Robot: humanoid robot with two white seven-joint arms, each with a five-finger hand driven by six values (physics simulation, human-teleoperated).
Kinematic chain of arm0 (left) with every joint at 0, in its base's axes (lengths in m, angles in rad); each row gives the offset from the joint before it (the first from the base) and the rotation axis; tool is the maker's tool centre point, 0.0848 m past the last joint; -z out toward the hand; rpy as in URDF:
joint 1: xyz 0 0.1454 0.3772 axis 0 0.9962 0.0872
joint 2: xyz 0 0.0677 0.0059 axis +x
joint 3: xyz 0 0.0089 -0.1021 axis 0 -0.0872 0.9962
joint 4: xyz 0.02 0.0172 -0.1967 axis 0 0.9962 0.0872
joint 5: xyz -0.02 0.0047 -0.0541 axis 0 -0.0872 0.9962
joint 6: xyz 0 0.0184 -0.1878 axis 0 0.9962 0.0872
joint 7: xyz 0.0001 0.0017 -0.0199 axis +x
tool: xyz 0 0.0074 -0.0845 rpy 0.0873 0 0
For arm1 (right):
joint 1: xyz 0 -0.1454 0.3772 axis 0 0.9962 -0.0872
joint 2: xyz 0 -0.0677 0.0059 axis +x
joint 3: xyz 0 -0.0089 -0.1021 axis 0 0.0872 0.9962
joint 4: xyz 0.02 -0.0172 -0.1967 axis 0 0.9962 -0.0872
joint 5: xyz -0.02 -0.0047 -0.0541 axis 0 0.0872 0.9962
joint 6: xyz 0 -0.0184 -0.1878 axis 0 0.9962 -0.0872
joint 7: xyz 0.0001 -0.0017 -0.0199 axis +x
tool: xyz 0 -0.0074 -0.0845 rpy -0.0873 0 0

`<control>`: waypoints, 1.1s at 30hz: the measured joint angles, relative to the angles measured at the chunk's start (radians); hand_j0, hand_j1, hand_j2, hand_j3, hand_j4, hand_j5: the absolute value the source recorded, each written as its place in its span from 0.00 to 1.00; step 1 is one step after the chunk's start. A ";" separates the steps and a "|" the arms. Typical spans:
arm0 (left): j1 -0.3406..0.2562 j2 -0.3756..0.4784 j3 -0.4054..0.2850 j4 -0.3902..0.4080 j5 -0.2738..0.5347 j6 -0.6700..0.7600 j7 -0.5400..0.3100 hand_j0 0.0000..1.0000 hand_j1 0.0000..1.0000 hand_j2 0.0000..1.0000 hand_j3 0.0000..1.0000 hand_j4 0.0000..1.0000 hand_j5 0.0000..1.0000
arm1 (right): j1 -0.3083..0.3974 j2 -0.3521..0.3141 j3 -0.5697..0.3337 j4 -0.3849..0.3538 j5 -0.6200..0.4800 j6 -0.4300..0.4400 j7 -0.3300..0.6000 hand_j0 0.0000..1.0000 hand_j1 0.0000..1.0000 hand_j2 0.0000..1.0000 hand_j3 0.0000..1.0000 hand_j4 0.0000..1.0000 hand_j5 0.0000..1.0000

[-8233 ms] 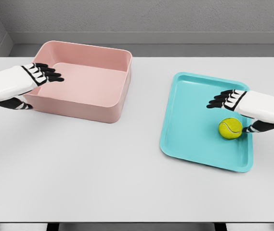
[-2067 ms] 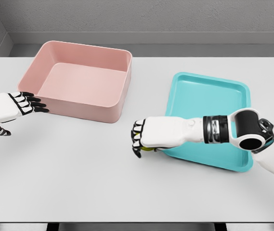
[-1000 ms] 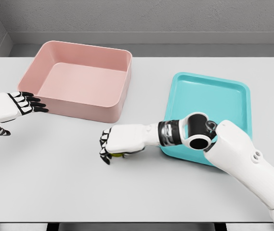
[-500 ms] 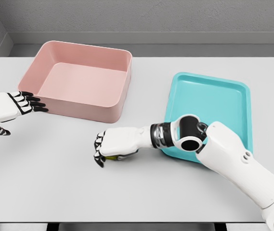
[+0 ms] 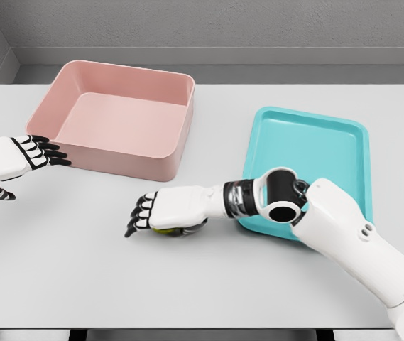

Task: Put the tennis from the blue tray into the pink basket with both arms

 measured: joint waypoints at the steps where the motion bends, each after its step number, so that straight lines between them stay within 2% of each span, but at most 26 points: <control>1: 0.000 0.000 0.000 0.000 0.000 0.000 0.000 1.00 1.00 1.00 1.00 1.00 1.00 | 0.002 -0.005 -0.009 -0.008 0.001 0.000 0.000 1.00 1.00 1.00 1.00 1.00 1.00; 5: 0.003 0.000 0.000 0.000 -0.001 0.000 0.000 1.00 1.00 1.00 1.00 1.00 1.00 | 0.002 -0.047 -0.041 -0.064 0.004 0.000 0.000 1.00 1.00 1.00 1.00 1.00 1.00; 12: 0.040 -0.021 -0.004 0.001 -0.018 0.000 -0.024 1.00 1.00 1.00 1.00 1.00 1.00 | 0.006 -0.176 -0.116 -0.215 -0.003 0.000 0.000 1.00 1.00 1.00 1.00 1.00 1.00; 17: 0.051 -0.074 -0.010 0.001 -0.058 0.000 -0.034 1.00 1.00 1.00 1.00 1.00 1.00 | 0.029 -0.213 -0.247 -0.251 -0.013 0.000 0.000 1.00 1.00 1.00 1.00 1.00 1.00; 21: 0.049 -0.123 -0.011 -0.006 -0.072 0.000 -0.051 1.00 1.00 1.00 1.00 1.00 1.00 | 0.187 -0.229 -0.477 -0.257 -0.050 -0.002 0.000 1.00 1.00 1.00 1.00 1.00 1.00; 23: 0.046 -0.141 -0.012 -0.010 -0.074 0.000 -0.056 1.00 1.00 1.00 1.00 1.00 1.00 | 0.201 -0.248 -0.600 -0.258 -0.094 -0.001 0.000 1.00 1.00 1.00 1.00 1.00 1.00; 25: 0.043 -0.156 -0.012 -0.019 -0.075 0.000 -0.059 1.00 1.00 1.00 1.00 1.00 1.00 | 0.239 -0.277 -0.687 -0.259 -0.146 -0.001 0.000 1.00 1.00 1.00 1.00 1.00 1.00; 29: 0.040 -0.179 -0.013 -0.048 -0.077 0.000 -0.068 1.00 1.00 1.00 1.00 1.00 1.00 | 0.325 -0.293 -0.798 -0.259 -0.197 -0.001 0.000 1.00 1.00 1.00 1.00 1.00 1.00; 33: 0.035 -0.204 -0.015 -0.066 -0.081 0.000 -0.075 1.00 1.00 1.00 1.00 1.00 1.00 | 0.440 -0.261 -0.871 -0.258 -0.228 -0.001 0.000 1.00 1.00 1.00 1.00 1.00 1.00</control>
